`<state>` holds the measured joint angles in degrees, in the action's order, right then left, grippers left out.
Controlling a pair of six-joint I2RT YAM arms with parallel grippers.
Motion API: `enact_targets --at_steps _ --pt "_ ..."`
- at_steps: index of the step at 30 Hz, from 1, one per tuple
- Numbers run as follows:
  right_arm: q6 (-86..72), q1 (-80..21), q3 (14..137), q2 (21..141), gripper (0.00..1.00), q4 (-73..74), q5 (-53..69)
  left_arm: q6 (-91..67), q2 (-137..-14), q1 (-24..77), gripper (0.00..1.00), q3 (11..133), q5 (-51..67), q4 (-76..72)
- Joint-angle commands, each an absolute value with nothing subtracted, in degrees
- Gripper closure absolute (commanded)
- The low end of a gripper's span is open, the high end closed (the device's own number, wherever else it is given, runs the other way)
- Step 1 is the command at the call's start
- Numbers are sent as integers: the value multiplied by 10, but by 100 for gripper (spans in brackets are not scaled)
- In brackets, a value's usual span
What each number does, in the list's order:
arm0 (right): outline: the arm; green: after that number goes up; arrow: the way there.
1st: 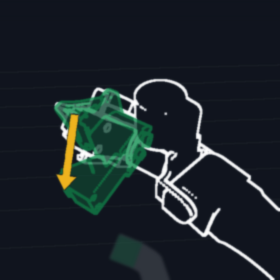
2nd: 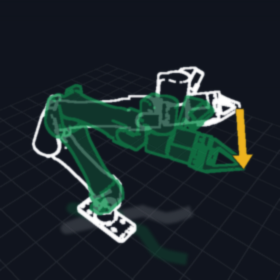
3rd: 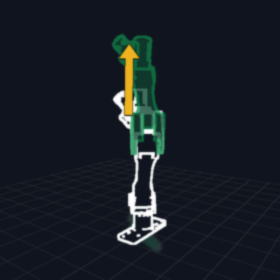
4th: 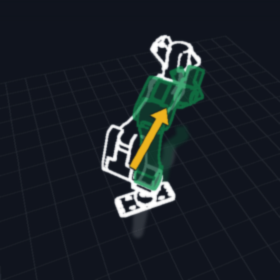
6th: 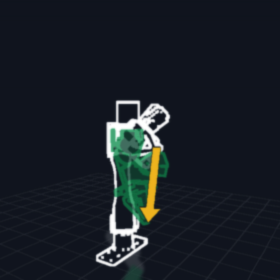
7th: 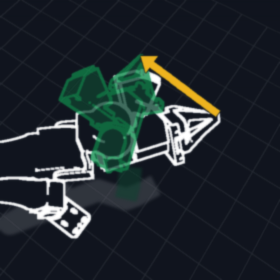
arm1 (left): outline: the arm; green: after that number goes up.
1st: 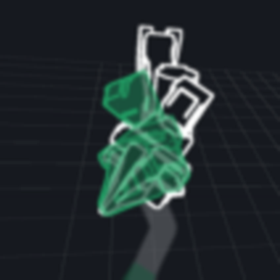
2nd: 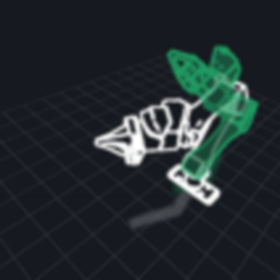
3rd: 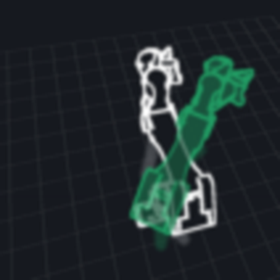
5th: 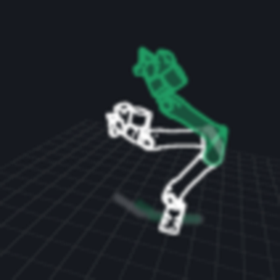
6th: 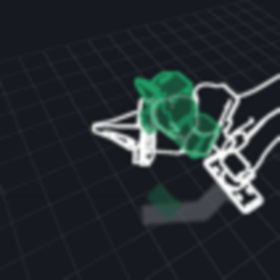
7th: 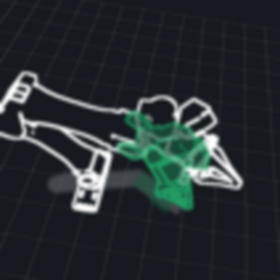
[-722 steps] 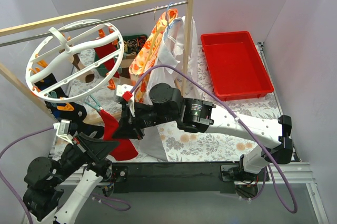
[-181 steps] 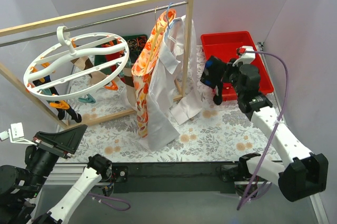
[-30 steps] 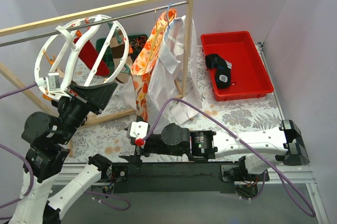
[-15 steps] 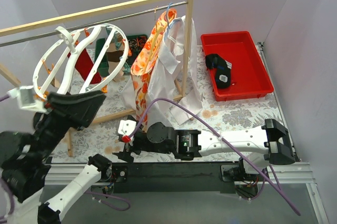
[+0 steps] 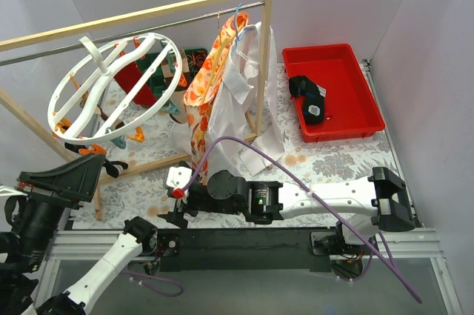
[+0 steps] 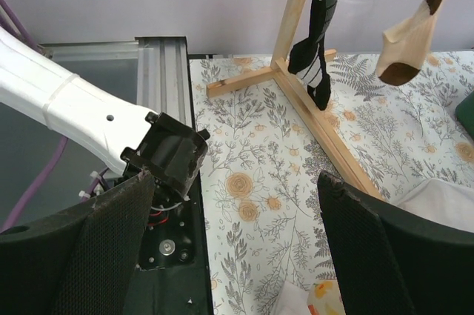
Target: Remove the socks clipped to the hanger
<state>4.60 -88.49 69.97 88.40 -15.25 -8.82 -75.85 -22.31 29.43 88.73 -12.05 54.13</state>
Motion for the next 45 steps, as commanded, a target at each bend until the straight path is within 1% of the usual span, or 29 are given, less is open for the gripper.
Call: enact_targets --at_steps 1,6,12,17,21,24,25,28,32,37,40,42,43,45 --pt "37 -882 698 853 5 -191 -83 -791 -204 295 43 869 -206 611" --pt "33 -882 693 849 5 -193 -77 -785 -189 295 43 832 -200 581" --pt "28 -882 683 836 5 -195 -75 -741 -193 295 33 760 -215 499" --pt "27 -882 675 827 5 -197 -75 -706 -212 296 32 719 -210 425" --pt "27 -882 665 817 5 -198 -78 -697 -228 296 39 702 -165 365" --pt "28 -882 663 817 5 -199 -86 -702 -251 297 52 701 -126 345" --pt "28 -882 662 818 5 -200 -90 -703 -259 296 59 703 -115 341" --pt "28 -882 666 823 5 -200 -91 -713 -285 296 68 713 -78 335" --pt "35 -882 678 837 5 -204 -99 -729 -306 297 74 719 -40 326" --pt "45 -873 704 865 5 -219 -110 -764 -319 296 77 722 -6 316" --pt "48 -867 727 896 5 -237 -103 -790 -323 296 78 722 21 309" --pt "48 -863 750 923 5 -239 -98 -797 -323 297 79 724 19 312" --pt "48 -861 758 931 5 -240 -91 -807 -316 296 78 725 13 316" --pt "46 -858 765 944 5 -240 -84 -818 -306 296 70 726 -14 335"
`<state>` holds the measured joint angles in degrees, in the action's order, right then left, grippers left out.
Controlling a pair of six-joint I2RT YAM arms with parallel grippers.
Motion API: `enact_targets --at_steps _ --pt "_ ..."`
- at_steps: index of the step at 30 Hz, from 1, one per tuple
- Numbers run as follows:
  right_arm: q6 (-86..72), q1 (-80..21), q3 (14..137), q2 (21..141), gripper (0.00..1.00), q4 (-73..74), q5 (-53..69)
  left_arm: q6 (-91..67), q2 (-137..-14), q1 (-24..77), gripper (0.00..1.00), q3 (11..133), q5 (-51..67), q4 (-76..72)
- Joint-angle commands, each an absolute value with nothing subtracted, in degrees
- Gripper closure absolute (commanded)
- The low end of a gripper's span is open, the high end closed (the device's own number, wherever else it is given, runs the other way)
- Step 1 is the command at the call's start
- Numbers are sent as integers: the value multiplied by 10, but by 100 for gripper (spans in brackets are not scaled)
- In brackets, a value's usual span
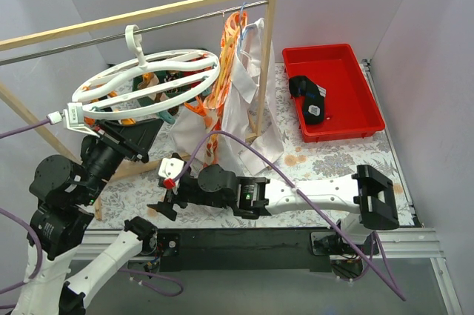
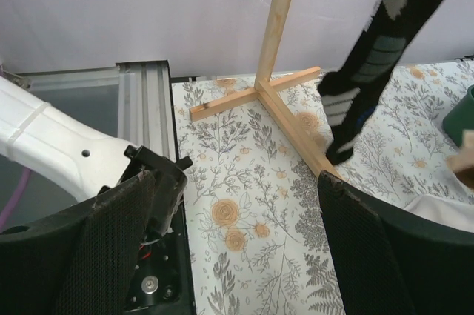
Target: Remove the socks clipped to the hanger
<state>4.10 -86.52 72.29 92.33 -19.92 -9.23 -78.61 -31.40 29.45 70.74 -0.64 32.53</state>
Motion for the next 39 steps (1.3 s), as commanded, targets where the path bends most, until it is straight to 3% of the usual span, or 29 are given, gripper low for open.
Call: enact_targets --at_steps 1,7,16,30,39 --pt "43 -857 766 946 5 -240 -79 -821 -289 296 62 724 -18 342" --pt "33 -855 745 939 5 -242 -69 -815 -224 297 46 708 -62 402" --pt "32 -855 705 899 5 -241 -53 -697 -178 297 45 774 -34 472" --pt "14 -855 633 820 5 -224 -8 -515 -434 297 50 1046 59 517" --pt "28 -855 650 837 4 -219 -30 -546 -473 299 49 979 98 494"
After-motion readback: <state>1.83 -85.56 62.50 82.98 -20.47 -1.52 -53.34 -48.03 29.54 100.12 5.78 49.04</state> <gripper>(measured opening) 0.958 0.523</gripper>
